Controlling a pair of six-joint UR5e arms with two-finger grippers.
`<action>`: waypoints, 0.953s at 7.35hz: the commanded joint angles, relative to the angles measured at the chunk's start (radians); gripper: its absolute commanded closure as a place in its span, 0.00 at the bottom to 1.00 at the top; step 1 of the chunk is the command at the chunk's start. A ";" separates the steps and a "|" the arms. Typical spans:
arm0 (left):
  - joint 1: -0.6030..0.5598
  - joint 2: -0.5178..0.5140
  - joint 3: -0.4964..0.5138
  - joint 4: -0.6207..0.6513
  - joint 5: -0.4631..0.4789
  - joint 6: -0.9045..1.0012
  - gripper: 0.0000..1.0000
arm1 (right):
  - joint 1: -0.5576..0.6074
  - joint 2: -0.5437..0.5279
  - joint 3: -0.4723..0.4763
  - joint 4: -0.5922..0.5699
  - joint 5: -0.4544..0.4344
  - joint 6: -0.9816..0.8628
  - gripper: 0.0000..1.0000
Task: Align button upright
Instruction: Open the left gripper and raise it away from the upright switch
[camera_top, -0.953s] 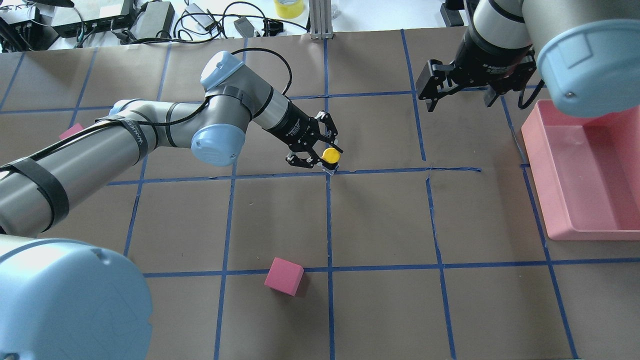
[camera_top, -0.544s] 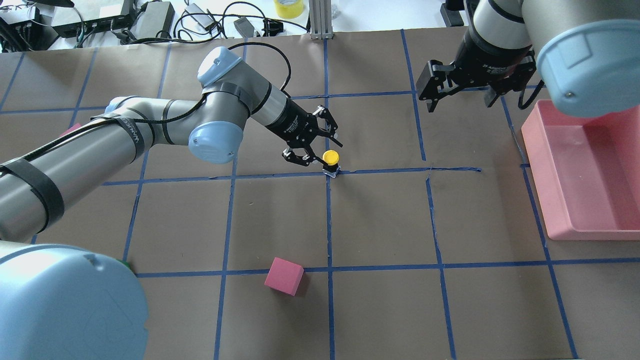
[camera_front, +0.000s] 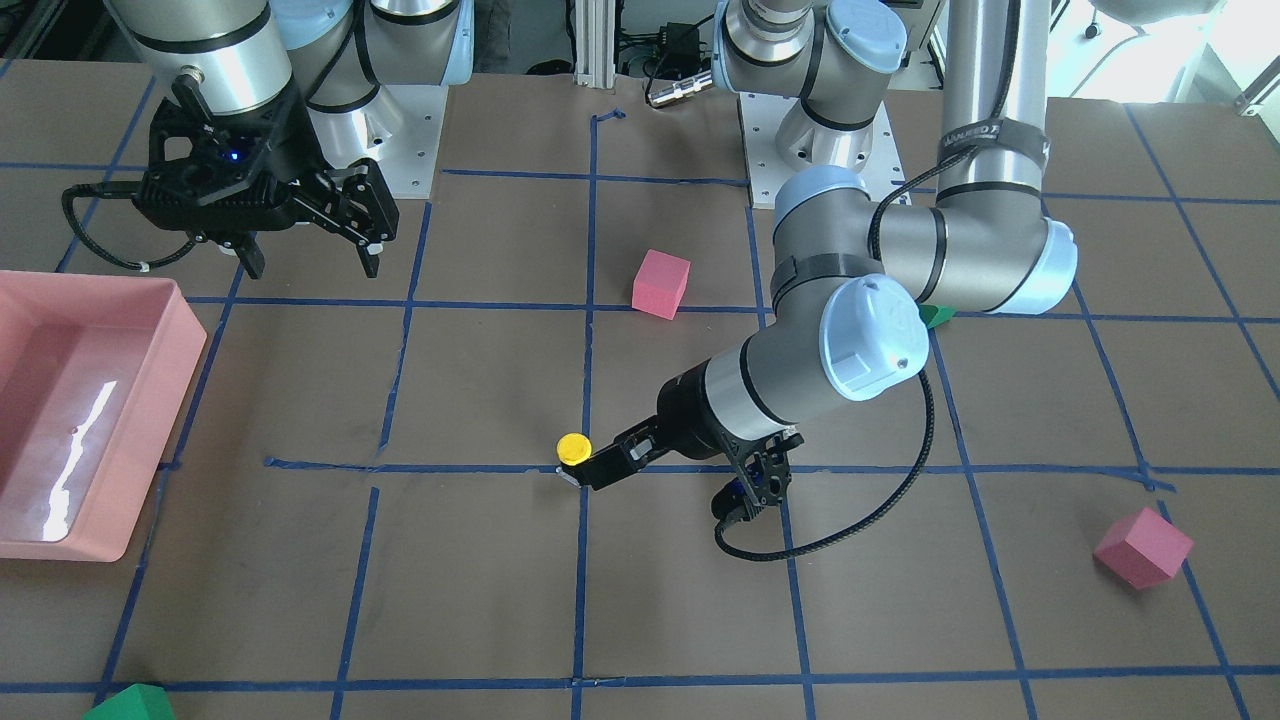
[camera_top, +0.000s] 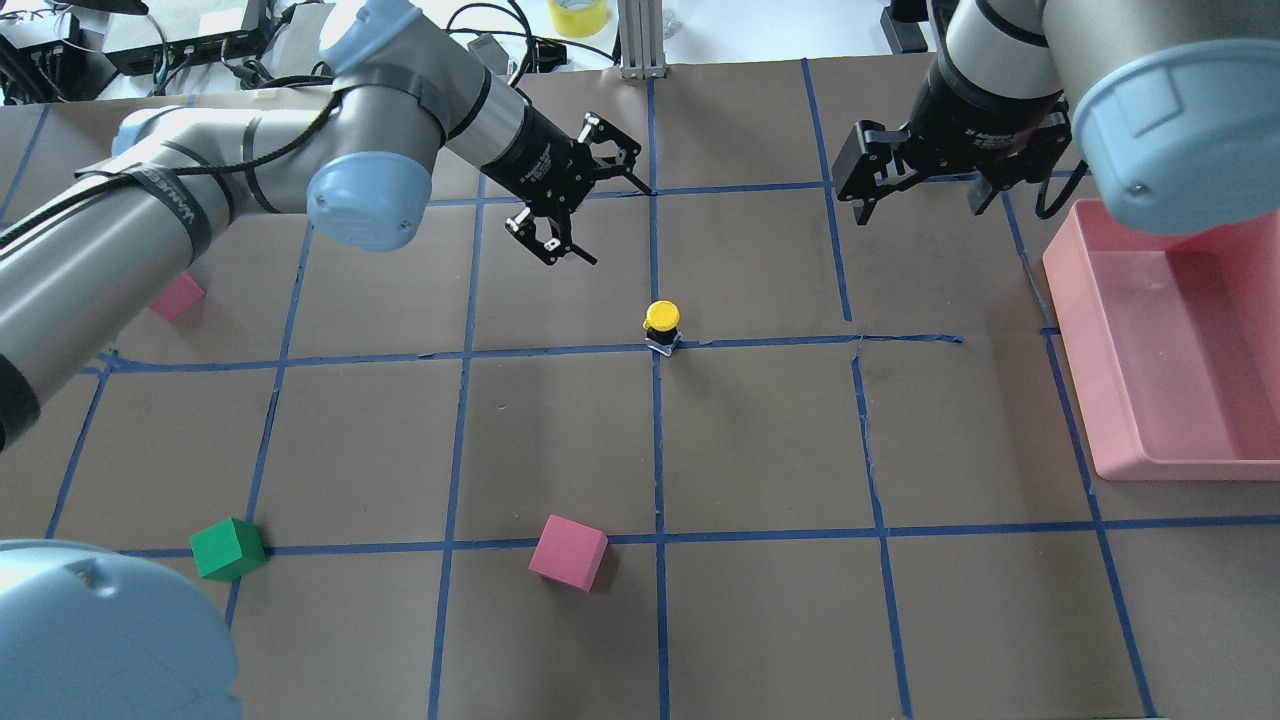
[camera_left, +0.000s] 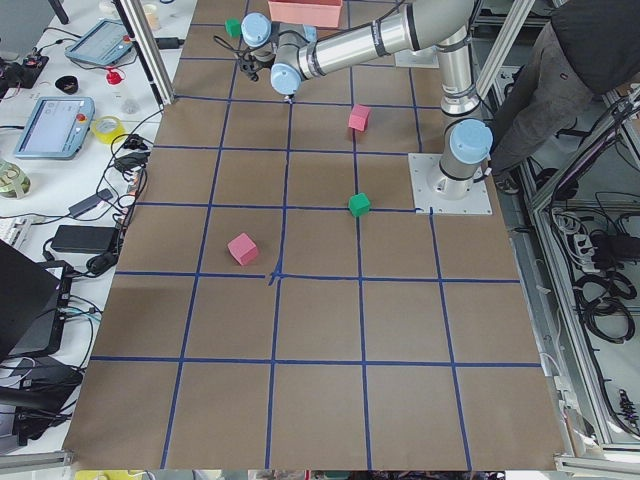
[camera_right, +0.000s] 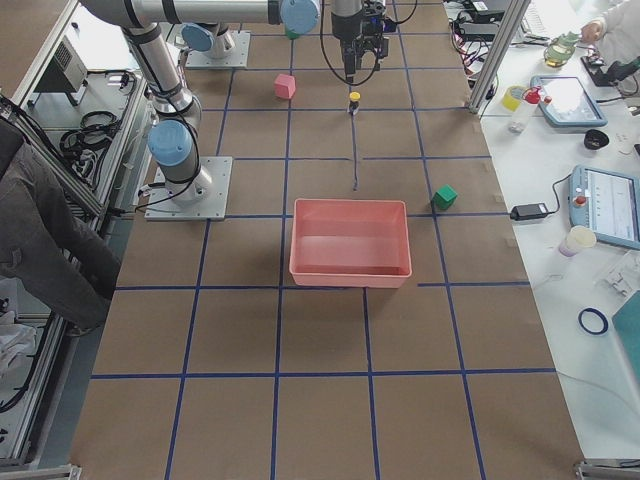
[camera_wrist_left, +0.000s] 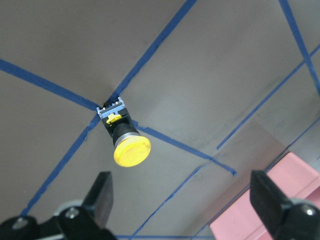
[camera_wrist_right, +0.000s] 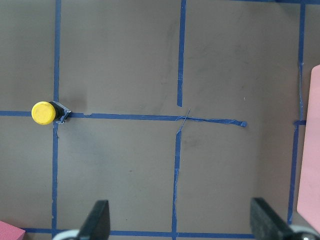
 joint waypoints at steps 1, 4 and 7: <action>-0.004 0.084 0.068 -0.044 0.060 0.079 0.00 | 0.001 0.000 0.000 0.000 0.004 -0.009 0.00; -0.016 0.185 0.128 -0.203 0.146 0.245 0.00 | 0.015 0.000 0.003 -0.002 0.013 -0.009 0.00; -0.012 0.233 0.123 -0.363 0.502 0.745 0.00 | 0.014 0.002 0.006 -0.002 0.015 -0.006 0.00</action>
